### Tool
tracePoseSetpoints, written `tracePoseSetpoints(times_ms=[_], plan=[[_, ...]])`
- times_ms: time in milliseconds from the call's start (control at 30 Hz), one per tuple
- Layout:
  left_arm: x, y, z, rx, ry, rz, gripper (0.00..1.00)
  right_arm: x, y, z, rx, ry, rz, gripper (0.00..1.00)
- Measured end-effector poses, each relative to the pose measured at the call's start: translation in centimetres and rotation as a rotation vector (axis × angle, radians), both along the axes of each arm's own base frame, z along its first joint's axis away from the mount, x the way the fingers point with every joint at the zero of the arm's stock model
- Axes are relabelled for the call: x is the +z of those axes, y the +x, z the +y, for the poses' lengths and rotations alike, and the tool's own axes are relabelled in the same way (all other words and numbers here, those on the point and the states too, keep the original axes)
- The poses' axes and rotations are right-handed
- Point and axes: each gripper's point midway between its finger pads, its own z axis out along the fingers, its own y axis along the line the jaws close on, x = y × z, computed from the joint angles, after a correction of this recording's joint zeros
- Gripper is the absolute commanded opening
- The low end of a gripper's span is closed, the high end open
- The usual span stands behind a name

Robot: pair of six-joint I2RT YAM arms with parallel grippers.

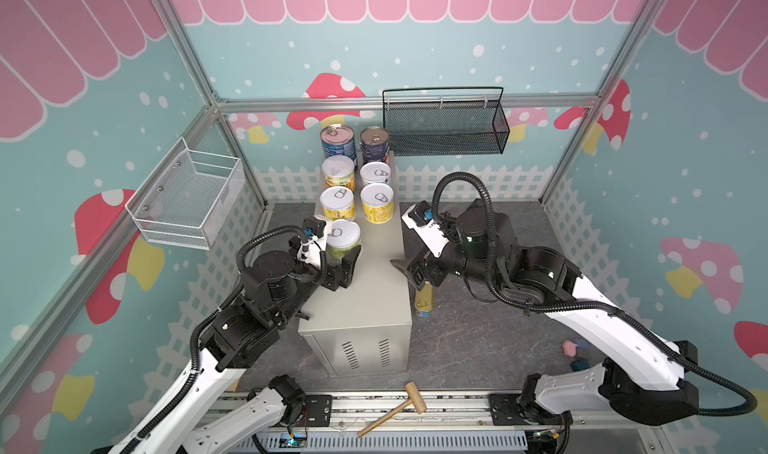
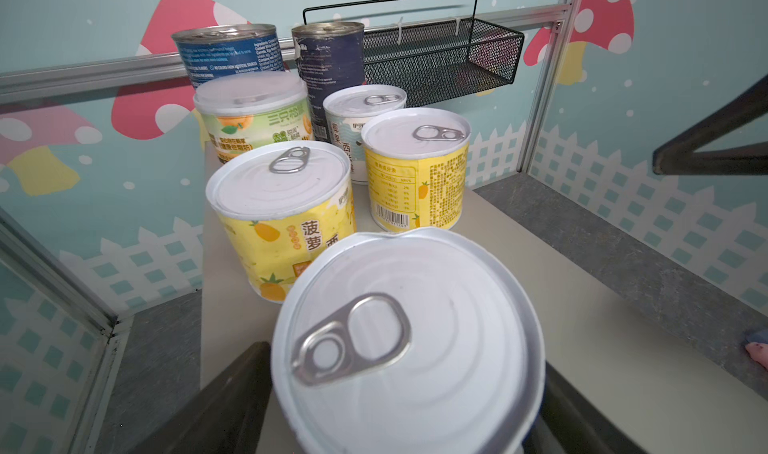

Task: Place and organize the canned foods onto the counter
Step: 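Grasp the white-lidded can with the left gripper while the right gripper opens and draws back, then slide the white-lidded can into line with the pineapple cans using the left gripper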

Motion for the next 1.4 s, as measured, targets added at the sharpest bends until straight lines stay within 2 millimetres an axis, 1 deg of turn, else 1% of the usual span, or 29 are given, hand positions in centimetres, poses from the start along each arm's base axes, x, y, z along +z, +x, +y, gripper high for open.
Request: tracePoseSetpoints(times_ms=[467,700,900,967,1033,1067,1167,1233,1400], plan=[[-0.6,1.7,1.7,0.086,0.002,-0.008,0.88,0.6,0.4,1.2,0.025,0.035,-0.037,0.99],[-0.8,2.1,1.4,0.068,-0.003,-0.003,0.88,0.5,0.6,1.4,0.025,0.038,-0.041,0.99],[-1.3,2.4,1.0,0.054,0.0,0.009,0.89,-0.1,0.8,1.4,0.021,0.028,-0.035,1.0],[-1.2,2.5,0.8,0.05,-0.002,0.007,0.91,-0.4,0.9,1.4,0.018,0.024,-0.032,0.99],[-1.2,2.5,0.8,0.051,-0.007,0.009,0.99,-0.8,1.0,1.4,0.015,0.017,-0.029,0.99],[-1.1,2.4,0.9,0.051,-0.008,0.007,0.99,-0.8,1.0,1.4,0.014,0.016,-0.028,1.0],[-0.9,2.0,1.2,0.052,-0.013,0.003,0.99,-0.8,1.0,1.3,0.012,0.015,-0.029,0.99],[-0.7,1.3,1.6,0.053,-0.017,0.002,0.99,-0.7,1.0,1.2,0.009,0.017,-0.031,1.0],[0.4,-1.6,3.4,0.058,-0.03,0.012,0.99,-0.4,1.2,0.8,-0.003,0.016,-0.044,0.99]])
